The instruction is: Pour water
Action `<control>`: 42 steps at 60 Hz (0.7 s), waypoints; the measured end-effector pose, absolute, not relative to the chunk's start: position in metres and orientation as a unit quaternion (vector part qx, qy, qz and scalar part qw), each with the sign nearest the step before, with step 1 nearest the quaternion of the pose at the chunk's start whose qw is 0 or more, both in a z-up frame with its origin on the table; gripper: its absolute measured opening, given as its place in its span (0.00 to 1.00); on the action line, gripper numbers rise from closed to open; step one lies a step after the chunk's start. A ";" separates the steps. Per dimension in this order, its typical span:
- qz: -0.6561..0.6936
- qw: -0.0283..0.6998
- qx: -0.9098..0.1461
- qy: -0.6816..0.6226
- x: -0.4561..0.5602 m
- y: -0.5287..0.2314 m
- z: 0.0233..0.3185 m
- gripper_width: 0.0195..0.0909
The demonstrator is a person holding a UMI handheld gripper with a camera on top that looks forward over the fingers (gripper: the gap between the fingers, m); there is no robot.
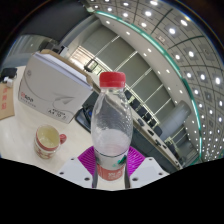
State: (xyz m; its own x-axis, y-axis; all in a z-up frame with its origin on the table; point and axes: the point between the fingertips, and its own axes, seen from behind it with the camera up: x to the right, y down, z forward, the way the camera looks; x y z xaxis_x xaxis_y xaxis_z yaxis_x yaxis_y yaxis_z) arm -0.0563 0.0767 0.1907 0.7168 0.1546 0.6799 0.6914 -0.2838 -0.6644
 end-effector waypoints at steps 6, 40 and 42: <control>-0.125 0.549 -0.806 -0.186 -0.055 0.077 0.172 0.24; 0.060 0.548 -0.829 -0.101 -0.037 0.094 0.059 0.31; 0.062 0.550 -0.827 -0.095 -0.036 0.093 0.059 0.35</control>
State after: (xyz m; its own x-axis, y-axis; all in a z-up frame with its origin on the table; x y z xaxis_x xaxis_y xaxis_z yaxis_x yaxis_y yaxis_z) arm -0.0363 0.0932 0.0592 0.9742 0.2257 0.0019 0.0891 -0.3766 -0.9221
